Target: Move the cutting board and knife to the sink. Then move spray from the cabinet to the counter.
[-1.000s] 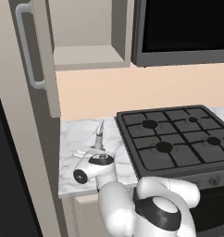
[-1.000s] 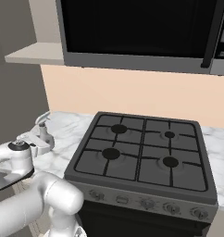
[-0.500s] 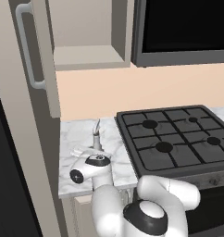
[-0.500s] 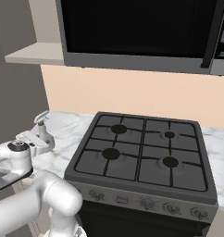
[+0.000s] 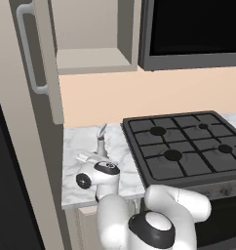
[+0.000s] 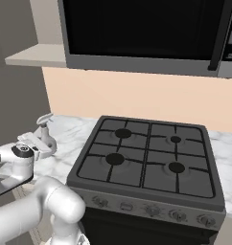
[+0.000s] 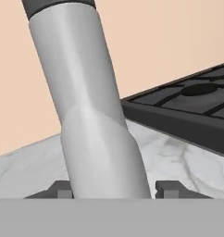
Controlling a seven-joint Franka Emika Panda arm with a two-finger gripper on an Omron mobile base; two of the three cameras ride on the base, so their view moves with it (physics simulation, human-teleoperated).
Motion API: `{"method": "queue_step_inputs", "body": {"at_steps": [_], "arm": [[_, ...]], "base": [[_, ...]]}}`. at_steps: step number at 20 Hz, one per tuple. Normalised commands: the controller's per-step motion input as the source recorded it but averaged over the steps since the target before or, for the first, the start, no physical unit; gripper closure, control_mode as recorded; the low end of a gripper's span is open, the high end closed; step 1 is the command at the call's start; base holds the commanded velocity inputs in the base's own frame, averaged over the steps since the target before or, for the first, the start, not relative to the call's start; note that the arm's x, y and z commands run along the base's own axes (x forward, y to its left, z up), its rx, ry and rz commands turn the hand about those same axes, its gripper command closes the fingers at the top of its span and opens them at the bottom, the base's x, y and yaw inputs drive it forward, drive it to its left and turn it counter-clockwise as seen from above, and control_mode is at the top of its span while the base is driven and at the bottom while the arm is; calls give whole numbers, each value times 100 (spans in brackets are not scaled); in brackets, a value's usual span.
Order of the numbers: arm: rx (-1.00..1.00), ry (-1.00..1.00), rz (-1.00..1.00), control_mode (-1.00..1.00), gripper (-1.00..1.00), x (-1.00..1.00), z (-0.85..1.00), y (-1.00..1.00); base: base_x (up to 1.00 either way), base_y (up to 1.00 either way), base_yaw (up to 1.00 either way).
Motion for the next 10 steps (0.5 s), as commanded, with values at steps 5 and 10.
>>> {"method": "queue_step_inputs", "body": {"at_steps": [5,10], "arm": [[5,0,-2,-100,-100,-13,0,0],[3,0,-4,-100,-100,-25,1,0]], "base": [[0,0,0],[0,0,0]]}}
